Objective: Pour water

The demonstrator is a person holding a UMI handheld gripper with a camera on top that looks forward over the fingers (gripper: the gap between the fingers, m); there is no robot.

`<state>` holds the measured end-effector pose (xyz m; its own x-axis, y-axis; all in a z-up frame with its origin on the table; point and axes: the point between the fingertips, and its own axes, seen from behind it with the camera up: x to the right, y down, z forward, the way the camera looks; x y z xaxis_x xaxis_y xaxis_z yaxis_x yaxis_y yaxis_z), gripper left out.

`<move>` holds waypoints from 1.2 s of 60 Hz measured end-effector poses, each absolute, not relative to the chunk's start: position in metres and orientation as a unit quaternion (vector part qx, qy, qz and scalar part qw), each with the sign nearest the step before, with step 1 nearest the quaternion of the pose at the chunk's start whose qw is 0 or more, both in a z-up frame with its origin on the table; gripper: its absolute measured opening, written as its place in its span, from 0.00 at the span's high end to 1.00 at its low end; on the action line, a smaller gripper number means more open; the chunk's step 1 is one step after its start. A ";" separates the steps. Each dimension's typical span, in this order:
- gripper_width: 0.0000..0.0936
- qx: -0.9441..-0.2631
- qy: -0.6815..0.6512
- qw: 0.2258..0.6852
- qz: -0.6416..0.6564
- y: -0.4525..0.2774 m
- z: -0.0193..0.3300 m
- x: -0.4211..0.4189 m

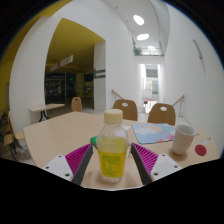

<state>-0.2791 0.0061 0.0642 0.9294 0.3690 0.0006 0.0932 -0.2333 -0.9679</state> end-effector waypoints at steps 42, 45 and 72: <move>0.65 -0.754 0.096 0.564 0.323 0.085 0.116 -0.254; 0.65 -0.731 0.158 0.536 0.392 0.098 0.130 -0.244; 0.63 -0.551 0.438 0.288 0.649 0.135 0.147 -0.204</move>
